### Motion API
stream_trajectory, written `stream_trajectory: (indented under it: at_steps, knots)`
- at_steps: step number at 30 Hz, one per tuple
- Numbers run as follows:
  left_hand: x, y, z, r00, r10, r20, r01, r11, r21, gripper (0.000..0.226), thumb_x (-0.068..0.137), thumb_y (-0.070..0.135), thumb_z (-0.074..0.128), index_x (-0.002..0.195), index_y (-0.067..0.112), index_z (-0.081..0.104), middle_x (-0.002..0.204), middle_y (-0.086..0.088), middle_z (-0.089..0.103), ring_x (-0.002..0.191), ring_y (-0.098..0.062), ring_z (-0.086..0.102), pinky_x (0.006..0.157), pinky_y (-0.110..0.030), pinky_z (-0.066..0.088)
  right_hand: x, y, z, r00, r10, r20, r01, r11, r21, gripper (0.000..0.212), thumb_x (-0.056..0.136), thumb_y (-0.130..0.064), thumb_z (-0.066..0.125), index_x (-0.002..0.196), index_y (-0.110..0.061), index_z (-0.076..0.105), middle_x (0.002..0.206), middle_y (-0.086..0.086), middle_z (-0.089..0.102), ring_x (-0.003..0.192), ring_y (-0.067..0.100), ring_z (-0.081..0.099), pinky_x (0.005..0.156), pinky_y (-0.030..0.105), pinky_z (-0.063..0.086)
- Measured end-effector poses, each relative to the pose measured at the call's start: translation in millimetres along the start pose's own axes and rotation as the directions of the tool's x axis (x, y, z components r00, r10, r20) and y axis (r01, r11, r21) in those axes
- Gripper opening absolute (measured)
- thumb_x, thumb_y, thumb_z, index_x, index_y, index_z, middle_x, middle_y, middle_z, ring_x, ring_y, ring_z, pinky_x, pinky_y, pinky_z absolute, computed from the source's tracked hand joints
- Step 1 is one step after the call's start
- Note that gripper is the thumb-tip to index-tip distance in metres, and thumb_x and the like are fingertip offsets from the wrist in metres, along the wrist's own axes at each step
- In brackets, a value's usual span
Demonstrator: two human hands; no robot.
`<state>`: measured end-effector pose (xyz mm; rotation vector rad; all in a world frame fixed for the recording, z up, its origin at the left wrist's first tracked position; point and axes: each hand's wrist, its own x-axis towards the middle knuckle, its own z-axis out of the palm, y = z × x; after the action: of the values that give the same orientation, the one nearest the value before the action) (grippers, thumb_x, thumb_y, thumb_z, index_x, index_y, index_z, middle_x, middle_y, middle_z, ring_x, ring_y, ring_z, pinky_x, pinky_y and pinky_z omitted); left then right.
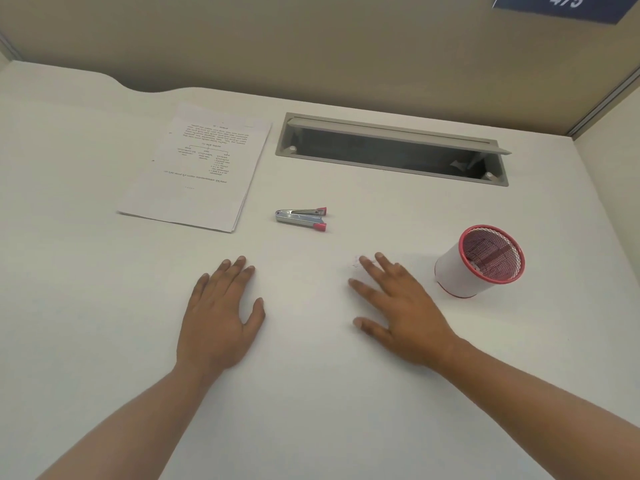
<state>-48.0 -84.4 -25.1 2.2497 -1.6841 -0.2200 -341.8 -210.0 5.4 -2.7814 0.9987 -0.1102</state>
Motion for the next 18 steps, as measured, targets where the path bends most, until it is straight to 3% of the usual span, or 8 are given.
stream_trajectory:
  at_steps: [4,8,13,15,18]
  knots:
    - [0,0,0,1.0,0.002,0.002,-0.002,1.0,0.004,0.061,0.094,0.049,0.036,0.147,0.022,0.047,0.16,0.006,0.038,0.151,-0.014,0.029,0.125,-0.039,0.016,1,2,3,0.993,0.049,0.112,-0.038,0.995,-0.096,0.071,0.09,-0.071,0.021,0.151,-0.036,0.019,0.164,-0.003,0.001,0.15,0.019,-0.008,0.12,0.044,0.006]
    - [0,0,0,1.0,-0.004,0.005,0.004,1.0,0.006,0.061,0.094,0.05,0.036,0.147,0.023,0.046,0.161,0.008,0.037,0.151,-0.013,0.028,0.125,-0.037,0.014,22,13,-5,0.983,0.138,0.122,-0.147,0.987,0.069,0.075,0.09,-0.07,0.022,0.153,-0.031,0.013,0.163,-0.005,-0.007,0.149,0.015,-0.011,0.121,0.039,0.003]
    - [-1,1,0,1.0,-0.006,0.0,0.006,1.0,0.0,0.061,0.093,0.049,0.036,0.147,0.022,0.046,0.161,0.007,0.037,0.151,-0.013,0.028,0.125,-0.038,0.015,60,23,-12,0.949,0.312,0.037,-0.306,0.891,0.335,0.059,0.098,-0.041,0.042,0.15,-0.014,0.03,0.159,0.002,0.026,0.147,0.018,0.019,0.118,0.028,0.015]
    - [-1,1,-1,1.0,-0.005,-0.003,0.005,1.0,-0.002,0.061,0.093,0.049,0.037,0.147,0.022,0.047,0.16,0.007,0.038,0.151,-0.013,0.029,0.125,-0.039,0.016,74,22,-13,0.938,0.346,-0.009,-0.326,0.894,0.306,0.049,0.098,-0.024,0.042,0.145,-0.009,0.039,0.148,0.008,0.042,0.137,0.026,0.034,0.114,0.033,0.028]
    - [-1,1,-1,1.0,-0.009,-0.002,0.009,1.0,-0.002,0.06,0.093,0.049,0.037,0.147,0.023,0.046,0.16,0.008,0.037,0.151,-0.013,0.028,0.125,-0.038,0.016,93,19,-14,0.955,0.297,0.016,-0.294,0.934,0.203,0.052,0.089,-0.001,0.04,0.14,-0.006,0.045,0.138,0.009,0.048,0.127,0.029,0.04,0.104,0.037,0.039]
